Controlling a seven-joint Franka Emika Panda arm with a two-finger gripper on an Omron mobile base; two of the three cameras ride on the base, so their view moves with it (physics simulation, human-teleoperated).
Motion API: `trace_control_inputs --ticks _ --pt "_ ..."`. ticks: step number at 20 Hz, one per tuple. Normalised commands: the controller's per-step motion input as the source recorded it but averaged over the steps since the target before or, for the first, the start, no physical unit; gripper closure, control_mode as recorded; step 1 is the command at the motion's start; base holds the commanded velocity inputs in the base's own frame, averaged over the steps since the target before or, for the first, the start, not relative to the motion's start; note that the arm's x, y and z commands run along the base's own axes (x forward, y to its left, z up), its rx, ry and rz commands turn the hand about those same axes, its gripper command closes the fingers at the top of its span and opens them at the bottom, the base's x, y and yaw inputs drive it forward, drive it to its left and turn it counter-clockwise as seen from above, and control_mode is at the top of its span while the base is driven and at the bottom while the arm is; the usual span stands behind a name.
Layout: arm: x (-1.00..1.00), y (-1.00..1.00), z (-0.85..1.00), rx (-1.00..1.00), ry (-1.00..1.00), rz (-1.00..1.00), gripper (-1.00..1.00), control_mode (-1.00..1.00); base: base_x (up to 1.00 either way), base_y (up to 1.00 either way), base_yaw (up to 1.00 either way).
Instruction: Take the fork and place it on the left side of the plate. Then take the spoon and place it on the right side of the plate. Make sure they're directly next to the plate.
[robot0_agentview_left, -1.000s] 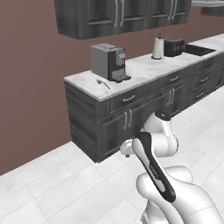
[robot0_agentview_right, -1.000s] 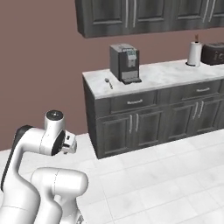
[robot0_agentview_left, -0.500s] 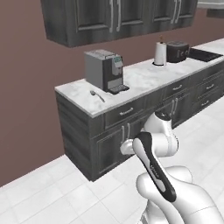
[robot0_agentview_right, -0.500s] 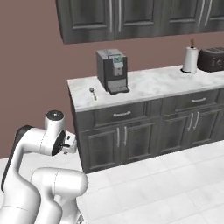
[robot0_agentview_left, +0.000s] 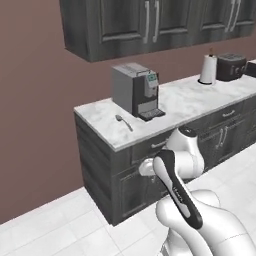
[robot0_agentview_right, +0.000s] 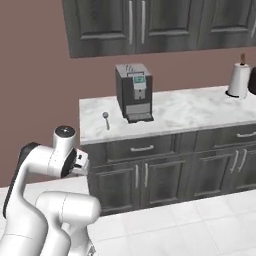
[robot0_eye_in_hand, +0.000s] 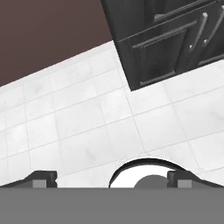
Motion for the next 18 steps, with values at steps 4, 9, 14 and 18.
trace_control_inputs --ticks 4,9,14,18 --pt "0.00 0.00 0.00 0.00 0.00 0.00 -1.00 1.00 0.77 -0.11 0.35" --pt "0.00 0.00 0.00 0.00 0.00 0.00 -1.00 1.00 0.78 -0.19 0.27" --pt "0.00 0.00 0.00 0.00 0.00 0.00 -1.00 1.00 0.76 -0.24 0.23" --pt "0.00 0.00 0.00 0.00 0.00 0.00 -1.00 1.00 0.68 -0.35 0.14"
